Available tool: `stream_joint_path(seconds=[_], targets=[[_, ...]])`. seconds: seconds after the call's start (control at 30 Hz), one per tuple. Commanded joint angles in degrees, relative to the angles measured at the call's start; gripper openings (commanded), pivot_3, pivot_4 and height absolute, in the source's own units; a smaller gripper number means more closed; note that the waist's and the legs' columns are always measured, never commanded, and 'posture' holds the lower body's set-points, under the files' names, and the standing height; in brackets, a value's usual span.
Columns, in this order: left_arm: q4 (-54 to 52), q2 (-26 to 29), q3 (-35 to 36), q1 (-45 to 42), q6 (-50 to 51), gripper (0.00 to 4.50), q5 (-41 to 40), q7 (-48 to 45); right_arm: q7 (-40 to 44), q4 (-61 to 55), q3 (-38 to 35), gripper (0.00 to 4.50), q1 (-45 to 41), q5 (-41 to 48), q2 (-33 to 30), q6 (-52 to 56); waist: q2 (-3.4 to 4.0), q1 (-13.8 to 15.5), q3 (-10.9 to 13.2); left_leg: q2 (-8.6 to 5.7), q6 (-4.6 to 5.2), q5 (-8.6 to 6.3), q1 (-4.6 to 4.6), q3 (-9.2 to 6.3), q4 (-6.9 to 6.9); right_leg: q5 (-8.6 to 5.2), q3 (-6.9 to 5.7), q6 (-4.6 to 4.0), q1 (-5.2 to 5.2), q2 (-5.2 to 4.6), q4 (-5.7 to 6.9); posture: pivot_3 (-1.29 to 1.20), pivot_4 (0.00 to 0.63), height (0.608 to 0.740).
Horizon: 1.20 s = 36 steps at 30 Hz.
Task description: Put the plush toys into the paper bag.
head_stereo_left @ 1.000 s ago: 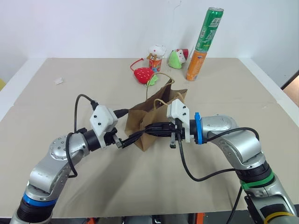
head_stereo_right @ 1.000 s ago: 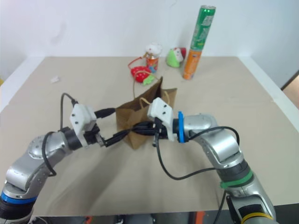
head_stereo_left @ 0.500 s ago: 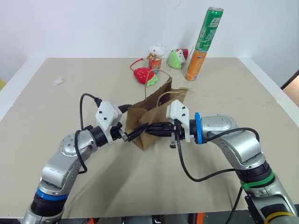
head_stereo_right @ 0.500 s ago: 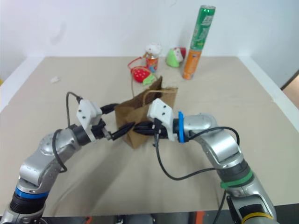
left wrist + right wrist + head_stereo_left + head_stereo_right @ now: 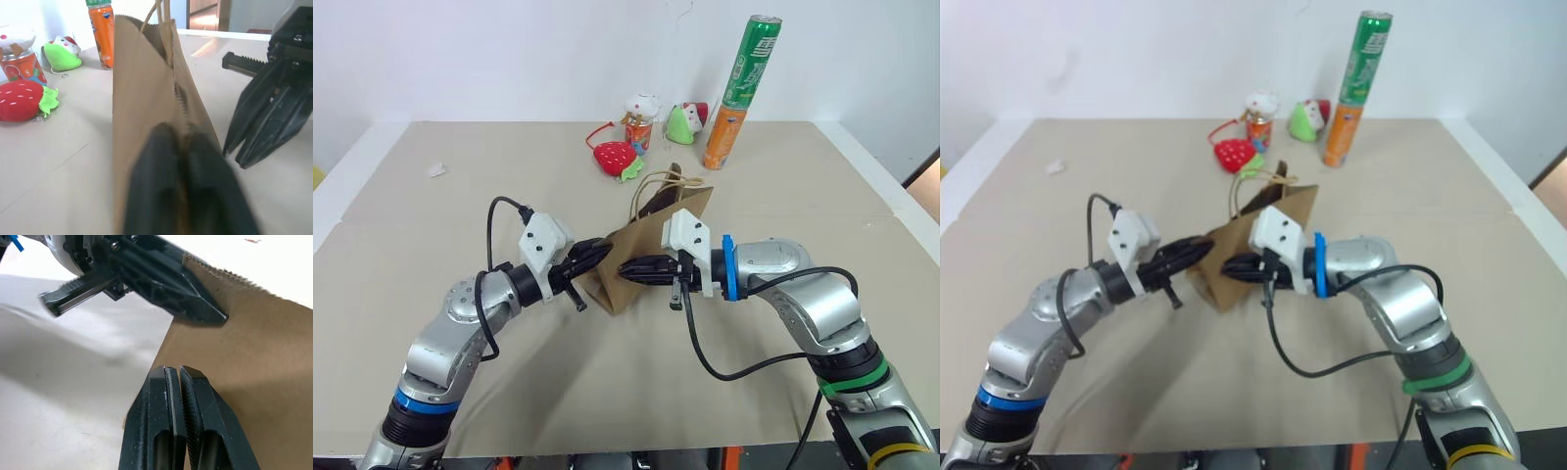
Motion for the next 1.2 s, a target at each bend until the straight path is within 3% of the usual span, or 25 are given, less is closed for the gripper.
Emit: stream_joint_path(seconds=[0.03, 0.07, 0.17, 0.23, 0.43, 0.63, 0.87, 1.2], targets=[[1.0, 1.8, 1.0, -1.7, -1.2, 0.09, 0.4, -2.0, 0.6, -0.5, -0.8, 0.37, -1.0, 0.5, -0.2, -0.6, 0.0, 0.0, 0.0, 0.0, 0.0, 0.0, 0.0, 0.0, 0.0, 0.0, 0.0, 0.0, 0.0, 0.0, 0.0, 0.0, 0.15, 0.74], [1.4, 2.2, 1.1, -1.9, -1.5, 0.09, 0.6, -2.4, 0.6, -0.4, -2.3, 0.37, -1.0, 2.2, 0.0, 0.8, 0.0, 0.0, 0.0, 0.0, 0.0, 0.0, 0.0, 0.0, 0.0, 0.0, 0.0, 0.0, 0.0, 0.0, 0.0, 0.0, 0.15, 0.74], [2.4, 3.2, 1.3, -2.5, -2.2, 0.0, 1.2, -3.3, 3.0, -1.0, -7.1, 1.16, -1.0, 7.4, -1.5, 3.3, 0.0, 0.0, 0.0, 0.01, 0.0, 0.0, 0.0, 0.0, 0.0, 0.0, 0.0, 0.0, 0.0, 0.01, 0.0, 0.0, 0.15, 0.74], [2.9, 3.7, 1.3, -2.8, -2.9, 0.0, 1.6, -4.0, 4.5, -1.0, -10.6, 2.23, -0.7, 10.0, -3.5, 3.9, 0.0, 0.0, 0.0, 0.0, 0.0, 0.0, 0.0, -0.01, 0.0, 0.0, -0.01, 0.0, 0.0, 0.0, 0.0, 0.0, 0.15, 0.74], [5.5, 5.1, 1.5, -3.8, -5.3, 0.0, 1.8, -6.9, 9.0, -0.4, -21.0, 4.44, 0.3, 19.9, -9.6, 9.4, 0.0, 0.0, 0.0, 0.0, 0.0, 0.0, 0.0, 0.01, -0.01, 0.0, 0.0, 0.0, 0.01, -0.02, -0.01, 0.0, 0.15, 0.74], [7.1, 5.0, 1.6, -4.6, -7.2, 0.0, 0.1, -10.6, 10.1, 2.3, -23.6, 4.48, 0.6, 19.7, -14.3, 8.2, 0.0, 0.0, 0.0, 0.01, 0.01, 0.0, 0.02, -0.02, -0.03, -0.02, -0.03, -0.04, 0.01, 0.01, 0.0, 0.0, 0.15, 0.74], [9.4, 5.0, 1.6, -5.3, -11.9, 0.0, 0.6, -14.5, 9.1, 2.6, -23.9, 4.48, 0.5, 19.6, -14.5, 5.5, 0.0, 0.0, 0.0, 0.01, 0.01, 0.0, 0.0, 0.01, -0.02, -0.02, -0.01, -0.04, 0.0, 0.0, 0.0, 0.0, 0.15, 0.74], [13.2, 11.7, 6.1, -9.3, -16.0, 0.0, -5.3, -29.3, 15.4, 8.9, -27.4, 4.48, -1.8, 18.6, -23.9, 2.7, 0.03, 0.0, 0.0, -0.02, 0.02, -0.02, -0.03, 0.04, -0.03, -0.03, 0.0, -0.04, -0.05, -0.03, -0.02, 0.0, 0.15, 0.74]])
